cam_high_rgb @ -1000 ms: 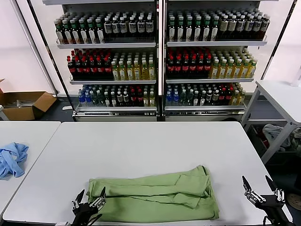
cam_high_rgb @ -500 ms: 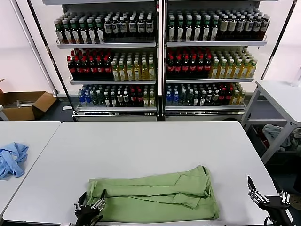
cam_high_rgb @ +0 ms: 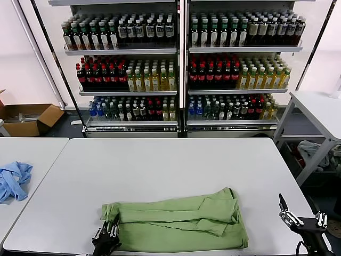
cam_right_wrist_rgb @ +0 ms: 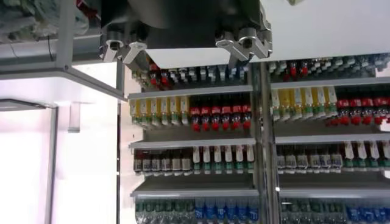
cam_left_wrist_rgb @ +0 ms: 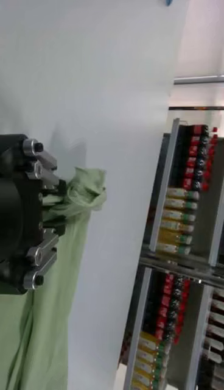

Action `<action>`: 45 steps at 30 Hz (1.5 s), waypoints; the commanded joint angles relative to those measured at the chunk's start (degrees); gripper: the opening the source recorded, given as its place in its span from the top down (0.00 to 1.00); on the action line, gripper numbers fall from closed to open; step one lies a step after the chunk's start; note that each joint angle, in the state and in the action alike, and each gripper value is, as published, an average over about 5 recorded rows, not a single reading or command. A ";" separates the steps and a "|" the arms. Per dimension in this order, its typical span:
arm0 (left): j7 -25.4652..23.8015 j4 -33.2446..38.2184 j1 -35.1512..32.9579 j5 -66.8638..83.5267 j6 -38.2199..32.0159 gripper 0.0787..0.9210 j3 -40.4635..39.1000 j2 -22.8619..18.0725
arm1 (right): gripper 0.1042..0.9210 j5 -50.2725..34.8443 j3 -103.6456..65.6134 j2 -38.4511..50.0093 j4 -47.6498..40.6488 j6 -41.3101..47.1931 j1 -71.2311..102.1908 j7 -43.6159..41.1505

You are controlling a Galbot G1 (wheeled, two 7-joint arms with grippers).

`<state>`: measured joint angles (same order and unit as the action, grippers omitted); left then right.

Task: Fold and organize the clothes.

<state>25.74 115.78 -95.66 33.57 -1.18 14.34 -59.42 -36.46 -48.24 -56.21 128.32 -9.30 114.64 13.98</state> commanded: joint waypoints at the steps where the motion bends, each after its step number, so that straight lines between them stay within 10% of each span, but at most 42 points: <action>1: 0.55 1.18 0.71 -1.71 -0.77 0.79 0.21 0.34 | 0.12 0.47 0.78 -0.04 1.16 0.58 -1.13 0.84; 8: 2.07 7.01 1.52 4.31 1.74 0.96 9.18 4.43 | 0.12 0.72 0.91 0.12 2.36 1.44 -1.87 1.15; 25: 5.49 7.70 -1.56 11.49 9.11 0.96 42.84 6.40 | 0.12 1.39 3.46 0.83 2.74 2.92 -5.32 1.72; 35: 5.37 19.58 -1.48 -2.02 6.99 0.96 15.63 3.18 | 0.12 2.20 4.38 0.42 2.83 3.43 -5.79 2.08; 45: 2.49 10.06 6.22 -11.54 5.42 0.96 -4.21 -0.03 | 0.12 2.91 5.14 -0.03 2.86 3.45 -6.04 2.02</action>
<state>29.79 129.94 -94.83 32.24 5.52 30.44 -57.10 -33.79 -43.56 -56.18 131.21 -5.94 108.98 15.98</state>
